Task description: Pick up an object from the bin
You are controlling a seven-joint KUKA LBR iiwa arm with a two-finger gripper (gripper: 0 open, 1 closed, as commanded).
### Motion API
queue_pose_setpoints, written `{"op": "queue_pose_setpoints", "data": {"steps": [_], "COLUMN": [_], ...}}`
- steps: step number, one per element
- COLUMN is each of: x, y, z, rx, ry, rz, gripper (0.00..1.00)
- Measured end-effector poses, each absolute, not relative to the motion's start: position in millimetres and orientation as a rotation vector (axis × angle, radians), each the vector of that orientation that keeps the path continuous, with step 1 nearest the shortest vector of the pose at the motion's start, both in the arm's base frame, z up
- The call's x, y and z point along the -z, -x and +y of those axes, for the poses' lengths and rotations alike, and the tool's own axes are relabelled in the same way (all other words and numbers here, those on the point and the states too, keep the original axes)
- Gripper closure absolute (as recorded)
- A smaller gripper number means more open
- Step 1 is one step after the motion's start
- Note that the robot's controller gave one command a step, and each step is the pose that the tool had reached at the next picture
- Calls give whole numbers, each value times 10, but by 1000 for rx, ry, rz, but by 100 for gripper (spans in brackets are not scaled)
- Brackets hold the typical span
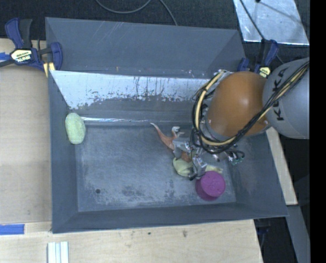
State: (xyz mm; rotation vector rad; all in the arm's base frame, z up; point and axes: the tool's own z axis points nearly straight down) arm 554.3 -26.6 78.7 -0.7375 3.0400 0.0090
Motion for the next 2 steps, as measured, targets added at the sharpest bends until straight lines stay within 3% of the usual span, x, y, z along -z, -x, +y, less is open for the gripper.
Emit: {"op": "queue_pose_setpoints", "data": {"steps": [2], "x": [-897], "y": [-5543], "z": [-261], "rx": [-6], "ry": [738], "rz": [3044], "gripper": [100]}}
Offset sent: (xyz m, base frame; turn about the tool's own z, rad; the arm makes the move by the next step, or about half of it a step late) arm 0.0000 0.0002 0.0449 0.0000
